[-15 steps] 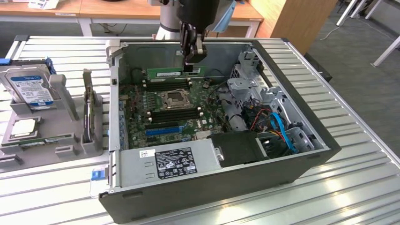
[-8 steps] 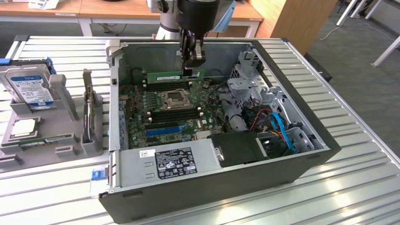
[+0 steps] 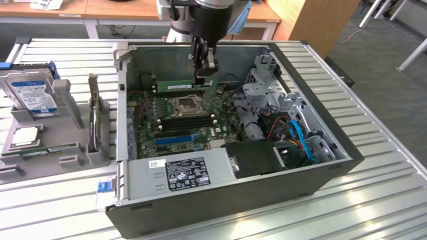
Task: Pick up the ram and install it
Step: 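Pick up the ram and move it above insertion slot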
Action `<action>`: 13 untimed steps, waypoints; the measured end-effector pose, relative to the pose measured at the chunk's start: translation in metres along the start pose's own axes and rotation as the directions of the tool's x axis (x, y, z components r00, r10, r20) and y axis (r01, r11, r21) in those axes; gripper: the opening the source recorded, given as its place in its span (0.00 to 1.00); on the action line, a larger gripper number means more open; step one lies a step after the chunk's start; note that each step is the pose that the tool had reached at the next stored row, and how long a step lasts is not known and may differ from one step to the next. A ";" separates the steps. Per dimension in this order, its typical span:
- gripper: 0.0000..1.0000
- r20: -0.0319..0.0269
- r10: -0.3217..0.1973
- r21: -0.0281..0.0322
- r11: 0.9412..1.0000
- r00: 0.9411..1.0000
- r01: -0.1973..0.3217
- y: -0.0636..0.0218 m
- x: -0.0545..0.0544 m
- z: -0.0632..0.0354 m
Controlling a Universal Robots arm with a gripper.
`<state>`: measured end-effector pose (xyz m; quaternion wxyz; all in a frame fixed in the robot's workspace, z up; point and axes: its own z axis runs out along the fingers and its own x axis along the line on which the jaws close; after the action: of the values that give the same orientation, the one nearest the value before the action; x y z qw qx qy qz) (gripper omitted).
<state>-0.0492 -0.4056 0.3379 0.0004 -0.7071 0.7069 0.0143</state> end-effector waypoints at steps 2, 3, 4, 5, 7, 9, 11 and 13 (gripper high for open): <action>0.12 0.000 0.000 0.000 1.000 1.000 0.000 0.0000 0.000 0.0018; 0.12 0.000 0.000 0.000 1.000 1.000 0.000 -0.0001 0.000 0.0021; 0.12 0.000 0.000 0.000 1.000 1.000 0.000 0.0000 0.000 0.0021; 0.12 0.000 0.000 0.000 1.000 1.000 0.000 0.0000 0.000 0.0021; 0.12 0.000 0.000 0.000 1.000 1.000 0.000 0.0000 0.000 0.0022; 0.12 0.000 0.000 0.000 1.000 1.000 0.000 0.0000 0.000 0.0024; 0.12 0.000 0.000 0.000 1.000 1.000 0.000 -0.0001 0.000 0.0039; 0.12 0.000 0.000 0.000 1.000 1.000 0.000 -0.0001 0.000 0.0057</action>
<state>-0.0492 -0.4056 0.3321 0.0003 -0.7072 0.7069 0.0143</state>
